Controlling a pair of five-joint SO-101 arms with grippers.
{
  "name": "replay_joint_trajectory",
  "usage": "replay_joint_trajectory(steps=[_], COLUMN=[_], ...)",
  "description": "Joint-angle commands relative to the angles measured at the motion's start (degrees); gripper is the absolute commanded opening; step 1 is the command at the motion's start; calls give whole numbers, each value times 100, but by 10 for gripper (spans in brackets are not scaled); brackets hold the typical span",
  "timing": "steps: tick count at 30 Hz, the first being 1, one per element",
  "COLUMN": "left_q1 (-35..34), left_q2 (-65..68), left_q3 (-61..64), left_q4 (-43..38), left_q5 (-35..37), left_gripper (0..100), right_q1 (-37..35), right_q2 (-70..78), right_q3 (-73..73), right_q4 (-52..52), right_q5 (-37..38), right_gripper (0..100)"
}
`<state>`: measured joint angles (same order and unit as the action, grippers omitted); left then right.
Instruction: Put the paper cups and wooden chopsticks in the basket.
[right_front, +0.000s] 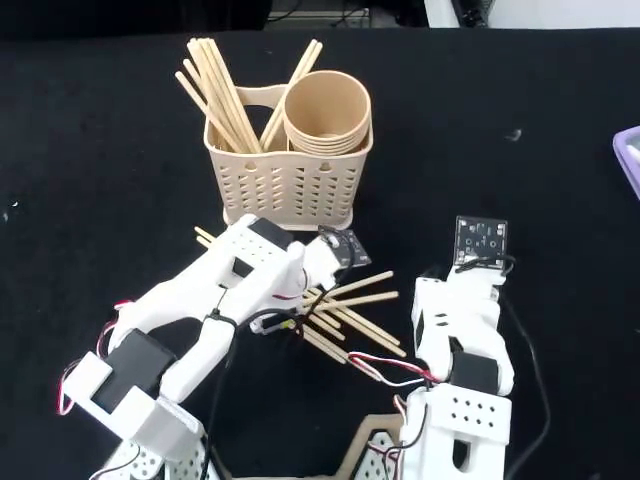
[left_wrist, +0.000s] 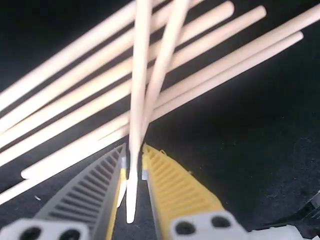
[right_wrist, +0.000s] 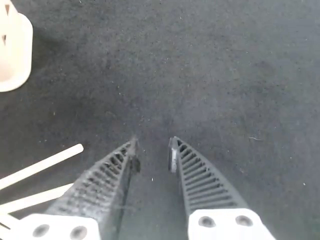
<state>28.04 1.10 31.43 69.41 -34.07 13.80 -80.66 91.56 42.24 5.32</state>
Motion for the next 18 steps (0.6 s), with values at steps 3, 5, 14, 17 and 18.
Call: replay_joint_trajectory(steps=[3,5,14,17,18], left_q1=[-22,-22,-22,-22,-22], left_q2=[-167,-141,-123,-123,-123], left_q3=[-198,-277,-233,-233,-233], left_q4=[44,44,-527,-624,-624], left_q5=[53,53,79,97,97], left_gripper=[73,157,189,188,188], right_q1=[35,35,35,35,35], right_q2=[-119,-119,-119,-119,-119], right_q3=[-13,-13,-13,-13,-13], right_q4=[-123,-123,-123,-123,-123], right_q5=[-18,-18,-18,-18,-18], right_gripper=[106,106,106,106,106])
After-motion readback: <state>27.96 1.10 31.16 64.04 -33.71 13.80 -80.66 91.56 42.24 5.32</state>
